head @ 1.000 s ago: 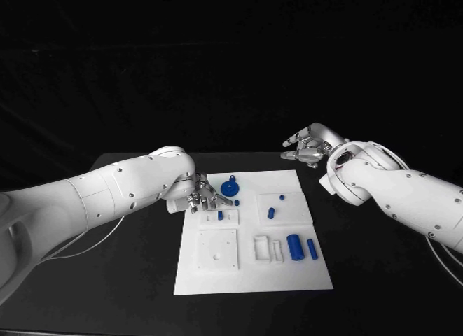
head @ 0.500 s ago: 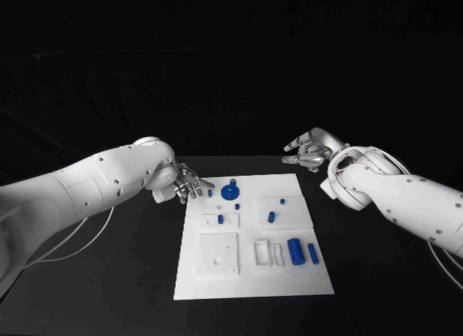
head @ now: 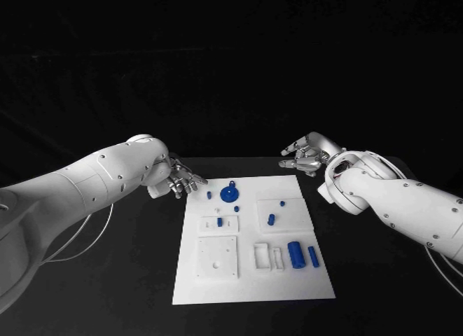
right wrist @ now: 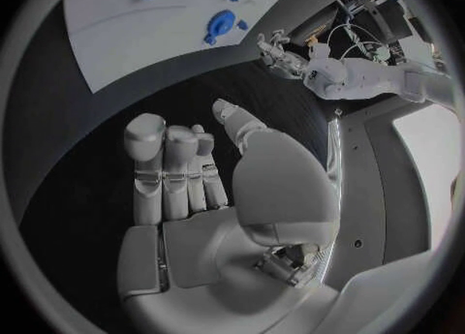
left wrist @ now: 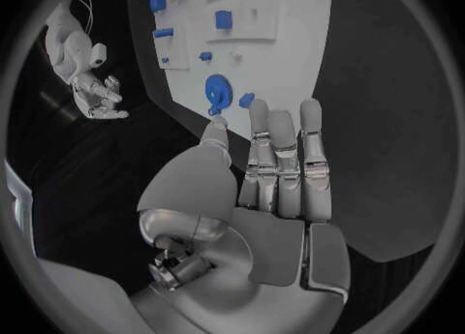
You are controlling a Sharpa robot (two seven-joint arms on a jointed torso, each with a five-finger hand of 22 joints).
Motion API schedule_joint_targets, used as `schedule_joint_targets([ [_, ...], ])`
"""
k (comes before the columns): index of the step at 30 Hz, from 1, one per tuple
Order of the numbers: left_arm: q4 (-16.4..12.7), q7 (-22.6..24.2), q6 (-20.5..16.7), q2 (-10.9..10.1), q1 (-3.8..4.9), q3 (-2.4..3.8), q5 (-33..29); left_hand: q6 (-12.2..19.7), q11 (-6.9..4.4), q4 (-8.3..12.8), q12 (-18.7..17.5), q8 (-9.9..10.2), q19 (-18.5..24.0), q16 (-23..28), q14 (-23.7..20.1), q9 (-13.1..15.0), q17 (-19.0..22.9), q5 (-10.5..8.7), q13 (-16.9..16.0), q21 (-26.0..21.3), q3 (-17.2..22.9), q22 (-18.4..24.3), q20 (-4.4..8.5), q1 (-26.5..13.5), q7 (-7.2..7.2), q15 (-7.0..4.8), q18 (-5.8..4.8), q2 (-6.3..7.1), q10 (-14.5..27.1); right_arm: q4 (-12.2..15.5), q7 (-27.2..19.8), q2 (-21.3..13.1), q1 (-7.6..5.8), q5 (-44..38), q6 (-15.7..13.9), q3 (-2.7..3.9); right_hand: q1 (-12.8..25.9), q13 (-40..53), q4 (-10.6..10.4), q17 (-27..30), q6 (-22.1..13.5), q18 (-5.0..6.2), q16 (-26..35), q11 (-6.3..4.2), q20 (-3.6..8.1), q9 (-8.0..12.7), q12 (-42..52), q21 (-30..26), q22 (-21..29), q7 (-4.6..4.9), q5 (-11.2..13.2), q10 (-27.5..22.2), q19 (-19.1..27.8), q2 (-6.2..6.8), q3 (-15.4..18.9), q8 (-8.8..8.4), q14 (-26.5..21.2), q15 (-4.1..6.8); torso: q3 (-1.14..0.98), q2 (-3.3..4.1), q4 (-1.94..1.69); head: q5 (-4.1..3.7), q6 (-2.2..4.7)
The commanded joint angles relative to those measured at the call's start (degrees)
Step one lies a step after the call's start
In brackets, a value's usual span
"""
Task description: Assemble the parts on the task board
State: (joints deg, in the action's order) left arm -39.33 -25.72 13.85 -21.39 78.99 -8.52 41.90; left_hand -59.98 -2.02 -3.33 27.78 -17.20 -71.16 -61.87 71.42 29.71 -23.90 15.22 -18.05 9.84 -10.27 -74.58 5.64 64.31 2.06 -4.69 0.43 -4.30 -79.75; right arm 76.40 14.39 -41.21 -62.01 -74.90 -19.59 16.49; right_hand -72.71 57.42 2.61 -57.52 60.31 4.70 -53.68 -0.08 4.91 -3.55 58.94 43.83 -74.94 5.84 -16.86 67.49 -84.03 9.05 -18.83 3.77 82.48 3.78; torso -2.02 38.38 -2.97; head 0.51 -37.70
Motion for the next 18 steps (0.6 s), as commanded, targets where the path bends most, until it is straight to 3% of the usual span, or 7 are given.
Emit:
schedule_joint_targets([
  [1, 0.8, 2.3, 2.7, 0.5, 0.06, 0.05, 1.0, 0.3, -0.22, 0.4, 0.7, -1.8, -0.3, -0.7, -0.3, 1.3, -0.1, 0.51, -0.2, -0.3, 0.0, -0.7, 0.2, 0.2, -0.54, -0.11, -0.43, 0.35, 0.2, 0.2, -0.2, 0.2, 0.02, -0.1, 0.2, 0.03, 0.5, 0.0, -0.2, 0.0, 0.2, 1.1, 0.2, 0.02, 0.23, -0.1, -0.1, -0.1, -5.2, 0.3, -0.2, -0.2, -3.2, -0.11, 0.0, -0.19, 0.1, 0.33, -0.06, 0.7, 0.18, -0.02, 0.37],
  [7, 1.8, 2.2, 3.6, 1.4, -0.03, 0.02, 2.1, 0.9, -0.12, 0.2, 0.9, -2.2, -0.3, -0.9, -0.6, 1.8, 0.0, 0.3, -0.3, -0.5, -0.3, -1.1, 0.15, -0.4, -0.42, -0.04, -0.42, 0.82, 0.5, 0.3, -0.2, 0.2, 0.01, -0.2, 0.2, 0.03, 0.5, 0.0, -0.2, 0.0, 0.3, 1.1, 0.2, 0.0, 0.24, 0.0, -0.2, -0.1, -5.2, 0.28, -0.1, -0.3, -3.2, -0.05, -0.1, -0.22, 0.1, 0.34, -0.12, 0.9, 0.12, 0.02, 0.42],
  [10, 2.3, 2.8, 3.7, 2.0, -0.16, 0.0, 2.7, 1.1, -0.09, 0.6, 0.9, -2.1, -0.1, -1.0, -0.9, 1.7, 0.1, 4.19, -0.3, -0.8, 0.0, -1.2, 0.07, 0.2, -0.43, 0.01, -0.43, 0.98, 0.8, 0.3, -0.2, 0.2, 0.0, -0.2, 0.2, 0.03, 0.5, 0.0, -0.2, 0.0, 0.3, 1.1, 0.2, 0.0, 0.24, 0.0, -0.2, -0.1, -5.2, 0.28, -0.1, -0.3, -3.2, -0.05, -0.1, -0.22, 0.1, 0.34, -0.2, 0.97, 0.1, -0.05, 0.6],
  [13, 2.7, 3.4, 3.2, 2.5, -0.34, -0.02, 2.8, 1.2, 0.18, 0.7, 1.0, -1.8, 0.3, -1.3, -1.8, 1.4, 0.1, 5.54, -0.4, -1.2, 0.0, -1.3, -0.17, 0.5, -0.3, 0.25, -0.43, 0.86, 1.4, 0.4, -0.2, 0.2, -0.01, -0.2, 0.1, 0.03, 0.5, 0.0, -0.2, 0.0, 0.2, 1.09, 0.2, 0.03, 0.24, 0.0, -0.2, -0.1, -5.2, 0.31, -0.2, -0.3, -3.2, 0.03, 0.0, -0.24, 0.1, 0.34, -0.14, 0.97, 0.1, -0.09, 0.55],
  [18, 3.5, 4.0, 2.5, 3.4, -0.71, -0.04, 2.9, 1.3, 0.23, 0.7, 1.4, -1.7, 0.4, -1.9, -2.3, 1.1, 0.0, 5.62, -0.5, -1.4, -0.1, -1.4, -0.23, 0.6, -0.27, 0.3, -0.42, 0.79, 1.8, 0.4, -0.1, 0.3, -0.05, -0.2, 0.1, 0.03, 0.5, 0.0, -0.2, 0.0, 0.2, 1.09, 0.2, 0.03, 0.24, 0.0, -0.2, -0.1, -5.2, 0.31, -0.2, -0.3, -3.2, 0.03, 0.0, -0.24, 0.1, 0.34, -0.17, 1.06, 0.25, -0.04, 0.64],
])
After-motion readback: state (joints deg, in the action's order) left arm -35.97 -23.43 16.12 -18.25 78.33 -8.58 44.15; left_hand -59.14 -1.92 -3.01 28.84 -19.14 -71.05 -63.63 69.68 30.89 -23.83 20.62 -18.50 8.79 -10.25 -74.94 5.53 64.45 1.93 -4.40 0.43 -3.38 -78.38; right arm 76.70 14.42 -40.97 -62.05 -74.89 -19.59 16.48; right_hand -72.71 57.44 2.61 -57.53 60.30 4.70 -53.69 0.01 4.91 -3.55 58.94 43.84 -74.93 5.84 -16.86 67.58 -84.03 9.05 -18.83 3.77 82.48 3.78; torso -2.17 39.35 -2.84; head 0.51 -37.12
